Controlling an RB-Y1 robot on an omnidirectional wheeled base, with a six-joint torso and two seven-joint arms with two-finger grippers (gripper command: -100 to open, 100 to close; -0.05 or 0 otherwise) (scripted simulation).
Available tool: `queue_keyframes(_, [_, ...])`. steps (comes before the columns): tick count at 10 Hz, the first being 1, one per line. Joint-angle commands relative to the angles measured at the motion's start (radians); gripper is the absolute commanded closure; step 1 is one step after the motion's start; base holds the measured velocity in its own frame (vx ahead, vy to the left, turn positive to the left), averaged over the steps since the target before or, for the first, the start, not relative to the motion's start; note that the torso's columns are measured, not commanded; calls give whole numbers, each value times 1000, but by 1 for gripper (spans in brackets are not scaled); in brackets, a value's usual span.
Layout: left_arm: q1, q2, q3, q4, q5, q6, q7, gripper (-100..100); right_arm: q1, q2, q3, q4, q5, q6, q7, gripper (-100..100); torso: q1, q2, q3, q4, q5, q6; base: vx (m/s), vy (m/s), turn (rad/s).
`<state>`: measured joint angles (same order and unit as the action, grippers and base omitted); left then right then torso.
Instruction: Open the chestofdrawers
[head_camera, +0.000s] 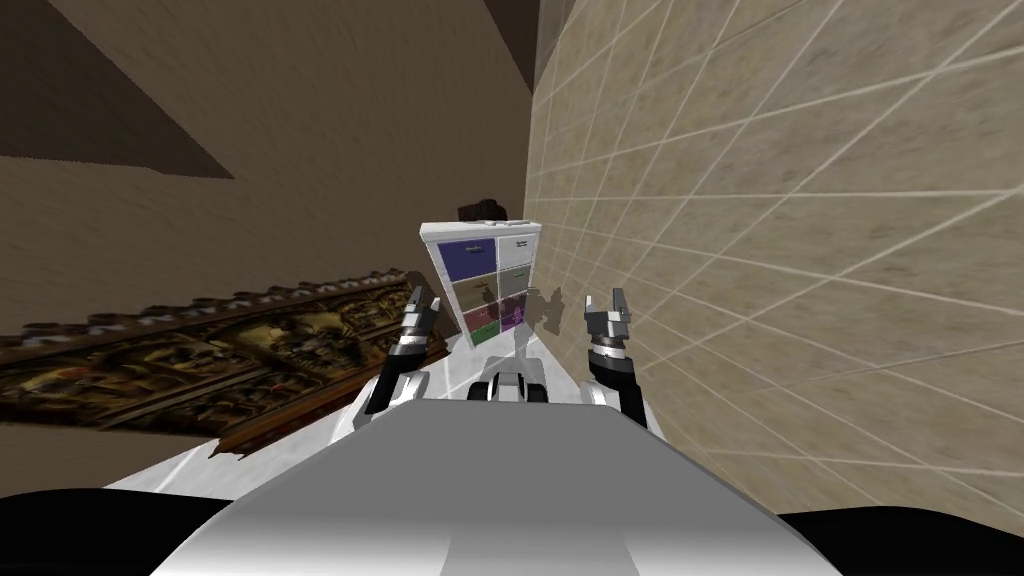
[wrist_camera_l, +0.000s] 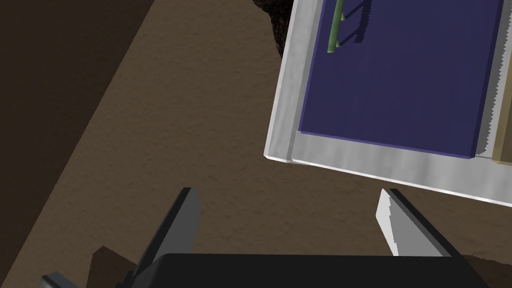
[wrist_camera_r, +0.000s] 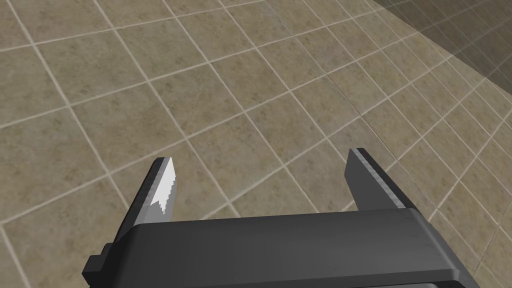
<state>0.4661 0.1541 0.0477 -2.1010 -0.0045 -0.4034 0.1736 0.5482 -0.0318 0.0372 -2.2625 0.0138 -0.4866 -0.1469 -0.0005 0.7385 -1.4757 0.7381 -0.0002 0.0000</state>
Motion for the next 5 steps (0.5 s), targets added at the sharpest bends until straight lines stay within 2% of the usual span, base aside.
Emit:
queue_keyframes(1, [-17, 3, 15, 58, 12, -4, 3, -100, 0, 0, 0, 0, 0, 0, 0, 0, 0, 0, 0, 0, 0, 0, 117, -60, 29])
queue_keyframes(4, [-31, 5, 26, 117, 24, -12, 4, -100, 0, 0, 0, 0, 0, 0, 0, 0, 1, 0, 0, 0, 0, 0, 107, -61, 34])
queue_keyframes(5, [-40, 9, 34, 154, 30, -17, 5, -100, 0, 0, 0, 0, 0, 0, 0, 0, 2, 0, 0, 0, 1, 0, 129, -51, 58])
